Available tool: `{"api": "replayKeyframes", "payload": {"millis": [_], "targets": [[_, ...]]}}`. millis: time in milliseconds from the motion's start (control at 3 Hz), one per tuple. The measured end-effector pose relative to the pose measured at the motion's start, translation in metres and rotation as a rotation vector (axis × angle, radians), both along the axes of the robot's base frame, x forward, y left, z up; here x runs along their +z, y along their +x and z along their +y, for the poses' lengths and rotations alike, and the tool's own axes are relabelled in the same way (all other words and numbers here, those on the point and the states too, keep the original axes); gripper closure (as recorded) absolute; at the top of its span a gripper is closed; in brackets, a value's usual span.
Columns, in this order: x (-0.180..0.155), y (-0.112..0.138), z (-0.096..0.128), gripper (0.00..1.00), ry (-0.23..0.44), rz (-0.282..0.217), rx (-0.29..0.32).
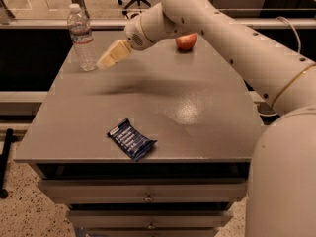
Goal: Knock water bottle over
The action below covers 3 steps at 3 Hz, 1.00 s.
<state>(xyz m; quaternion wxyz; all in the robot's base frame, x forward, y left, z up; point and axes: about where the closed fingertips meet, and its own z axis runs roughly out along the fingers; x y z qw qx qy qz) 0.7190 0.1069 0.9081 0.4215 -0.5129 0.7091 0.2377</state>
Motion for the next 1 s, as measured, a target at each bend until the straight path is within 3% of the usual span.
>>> {"api": "replayKeyframes", "payload": {"millis": [333, 1000], "targets": [[-0.003, 0.026, 0.034, 0.00, 0.086, 0.014, -0.018], [0.003, 0.040, 0.082, 0.00, 0.219, -0.002, -0.012]]}}
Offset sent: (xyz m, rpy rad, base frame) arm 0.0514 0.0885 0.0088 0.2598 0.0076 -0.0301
